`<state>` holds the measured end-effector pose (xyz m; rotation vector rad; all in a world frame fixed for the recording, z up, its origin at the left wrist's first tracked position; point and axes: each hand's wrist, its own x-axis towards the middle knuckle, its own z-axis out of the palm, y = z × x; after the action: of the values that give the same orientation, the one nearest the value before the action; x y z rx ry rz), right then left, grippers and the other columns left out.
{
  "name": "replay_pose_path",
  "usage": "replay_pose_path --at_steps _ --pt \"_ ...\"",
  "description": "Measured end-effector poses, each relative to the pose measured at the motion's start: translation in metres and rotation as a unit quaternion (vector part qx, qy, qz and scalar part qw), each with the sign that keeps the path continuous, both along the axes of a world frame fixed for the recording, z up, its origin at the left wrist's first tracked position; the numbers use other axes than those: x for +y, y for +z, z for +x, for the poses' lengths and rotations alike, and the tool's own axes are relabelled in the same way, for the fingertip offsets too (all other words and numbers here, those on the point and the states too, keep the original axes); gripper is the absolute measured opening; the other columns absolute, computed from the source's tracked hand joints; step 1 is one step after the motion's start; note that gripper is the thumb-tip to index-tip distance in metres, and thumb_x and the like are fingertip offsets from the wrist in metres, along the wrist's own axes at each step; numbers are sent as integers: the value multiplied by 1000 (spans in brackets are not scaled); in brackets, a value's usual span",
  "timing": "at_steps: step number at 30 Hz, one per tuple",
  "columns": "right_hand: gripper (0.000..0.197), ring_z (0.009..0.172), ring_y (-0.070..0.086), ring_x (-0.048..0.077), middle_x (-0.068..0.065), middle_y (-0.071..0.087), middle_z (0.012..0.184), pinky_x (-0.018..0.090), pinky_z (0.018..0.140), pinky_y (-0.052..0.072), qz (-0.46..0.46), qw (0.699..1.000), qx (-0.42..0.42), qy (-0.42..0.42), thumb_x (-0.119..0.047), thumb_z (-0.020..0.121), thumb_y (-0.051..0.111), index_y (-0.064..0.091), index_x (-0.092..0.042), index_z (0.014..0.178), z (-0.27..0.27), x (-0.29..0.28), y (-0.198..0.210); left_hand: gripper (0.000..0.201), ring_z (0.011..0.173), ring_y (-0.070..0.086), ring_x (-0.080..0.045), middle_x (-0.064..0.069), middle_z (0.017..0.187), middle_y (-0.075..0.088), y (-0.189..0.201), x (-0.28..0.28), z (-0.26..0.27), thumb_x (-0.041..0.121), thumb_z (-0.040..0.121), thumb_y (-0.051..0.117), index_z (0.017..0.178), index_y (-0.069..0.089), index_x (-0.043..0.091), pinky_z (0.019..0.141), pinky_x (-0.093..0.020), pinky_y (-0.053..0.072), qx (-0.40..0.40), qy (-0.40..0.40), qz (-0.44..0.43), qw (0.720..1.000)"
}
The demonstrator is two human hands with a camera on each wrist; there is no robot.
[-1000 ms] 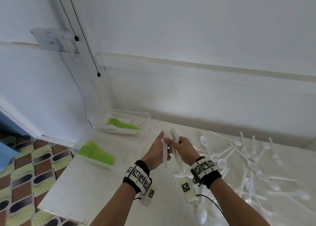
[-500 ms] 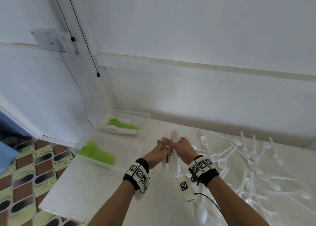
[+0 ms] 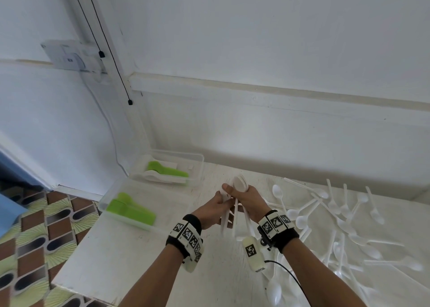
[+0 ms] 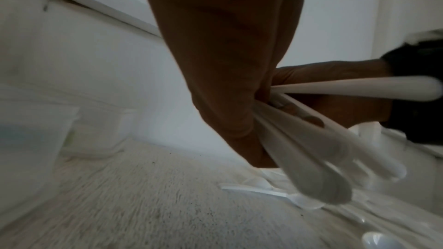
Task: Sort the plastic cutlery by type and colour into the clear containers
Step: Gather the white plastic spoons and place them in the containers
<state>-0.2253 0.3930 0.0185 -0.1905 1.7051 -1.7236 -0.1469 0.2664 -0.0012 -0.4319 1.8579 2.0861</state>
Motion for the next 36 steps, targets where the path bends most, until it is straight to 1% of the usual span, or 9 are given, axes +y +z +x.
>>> replay_pose_path --at_steps 2,5,9,13,21,25,28,31,36 --pt "53 77 73 34 30 72 97 49 79 61 -1 1000 13 0 -38 85 80 68 11 102 0 -1 1 56 81 69 -18 -13 123 65 0 -3 2 46 98 56 140 40 13 70 -35 56 6 12 24 1000" --pt "44 72 70 30 23 72 85 43 73 62 6 999 27 27 -41 89 75 68 2 96 0 1 4 61 69 59 -19 -17 107 58 1 -8 4 40 95 64 133 46 -4 64 -34 51 -12 29 64 997" --pt "32 64 64 25 10 62 69 34 65 55 -6 999 38 9 -33 85 81 64 -7 80 1 3 2 62 72 58 -17 -5 95 55 -1 -18 6 40 90 70 130 45 0 69 -33 52 -31 17 15 999" --pt "26 58 58 21 6 60 61 36 59 51 59 990 111 -63 -29 79 81 62 -12 73 0 -5 -5 53 78 65 -13 -5 108 64 5 -15 5 45 97 62 134 41 14 67 -24 54 -36 -33 -120 992" --pt "33 52 51 16 6 56 60 26 51 43 37 999 34 17 -36 83 82 65 -11 71 -5 4 2 31 72 67 -20 -4 85 71 4 -7 7 26 107 41 132 35 8 69 -32 51 -15 -28 -79 996" --pt "38 52 44 14 2 51 64 24 49 38 -2 999 -34 -9 -49 96 63 64 -10 96 -6 1 0 30 59 51 -14 -5 78 58 5 -7 7 26 108 43 127 45 3 54 -26 42 -12 51 20 998" --pt "26 52 46 16 3 55 67 25 50 40 -1 998 -66 -5 -36 103 52 54 -10 97 -6 0 4 32 59 51 -16 -12 89 58 6 -7 9 28 108 44 120 51 -1 49 -26 40 -8 107 54 993" --pt "22 54 52 17 7 58 65 25 51 44 17 999 -47 8 -19 101 47 58 -2 95 -6 -4 5 29 62 56 -18 -8 82 58 10 -8 11 29 108 45 104 56 3 55 -29 50 0 91 71 993" --pt "21 60 56 15 9 60 79 26 54 48 17 998 -54 -19 -17 101 51 60 -2 113 -7 -8 -4 26 70 62 -21 -8 82 61 9 -10 16 30 107 48 109 51 4 74 -40 59 -14 76 106 991"
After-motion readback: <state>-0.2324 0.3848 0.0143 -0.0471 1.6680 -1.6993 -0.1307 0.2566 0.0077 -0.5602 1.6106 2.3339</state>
